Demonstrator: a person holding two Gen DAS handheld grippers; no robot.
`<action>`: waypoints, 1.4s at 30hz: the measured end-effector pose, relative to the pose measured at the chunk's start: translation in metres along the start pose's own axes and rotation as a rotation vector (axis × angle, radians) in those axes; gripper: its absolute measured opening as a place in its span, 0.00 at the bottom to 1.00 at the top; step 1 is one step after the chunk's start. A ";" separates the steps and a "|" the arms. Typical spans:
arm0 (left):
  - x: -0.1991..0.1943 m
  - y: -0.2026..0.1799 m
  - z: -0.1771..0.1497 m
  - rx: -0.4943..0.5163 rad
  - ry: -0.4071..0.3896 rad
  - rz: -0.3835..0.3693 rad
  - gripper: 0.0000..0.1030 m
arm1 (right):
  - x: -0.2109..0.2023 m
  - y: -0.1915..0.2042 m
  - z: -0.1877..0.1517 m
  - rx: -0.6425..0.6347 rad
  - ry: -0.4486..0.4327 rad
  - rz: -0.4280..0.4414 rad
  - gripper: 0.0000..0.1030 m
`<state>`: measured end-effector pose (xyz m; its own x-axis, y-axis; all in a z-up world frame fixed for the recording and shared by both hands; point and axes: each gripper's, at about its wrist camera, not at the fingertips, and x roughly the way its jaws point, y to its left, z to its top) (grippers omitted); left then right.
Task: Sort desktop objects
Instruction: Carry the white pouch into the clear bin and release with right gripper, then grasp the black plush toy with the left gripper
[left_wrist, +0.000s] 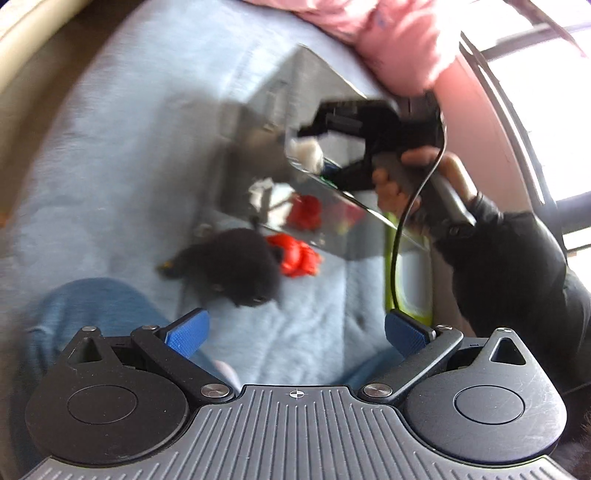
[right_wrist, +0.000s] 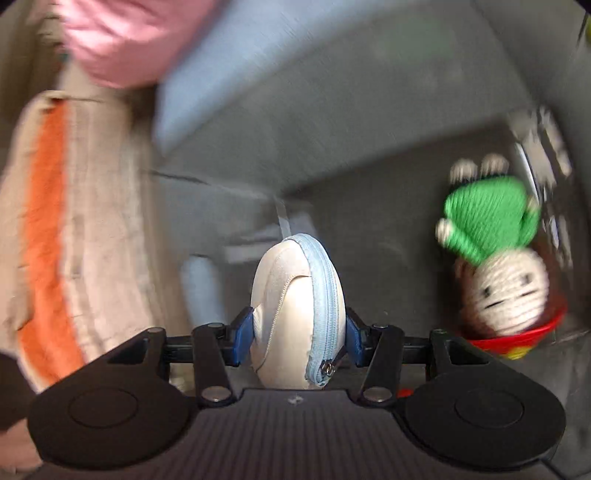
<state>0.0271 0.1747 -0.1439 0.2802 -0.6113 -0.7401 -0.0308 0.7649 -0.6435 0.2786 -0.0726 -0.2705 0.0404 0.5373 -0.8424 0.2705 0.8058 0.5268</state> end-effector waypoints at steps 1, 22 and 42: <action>0.002 0.004 0.000 -0.013 -0.006 0.008 1.00 | 0.009 0.000 0.000 0.004 -0.001 -0.028 0.53; 0.110 -0.054 0.014 0.153 0.038 0.484 1.00 | -0.176 -0.049 -0.117 -0.445 -0.628 0.006 0.93; 0.206 -0.050 -0.006 0.260 0.153 0.755 0.64 | -0.176 -0.169 -0.227 -0.343 -0.842 -0.114 1.00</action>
<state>0.0804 0.0090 -0.2656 0.1383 0.0822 -0.9870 0.0695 0.9933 0.0924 0.0075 -0.2469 -0.1855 0.7550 0.1997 -0.6246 0.0204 0.9449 0.3268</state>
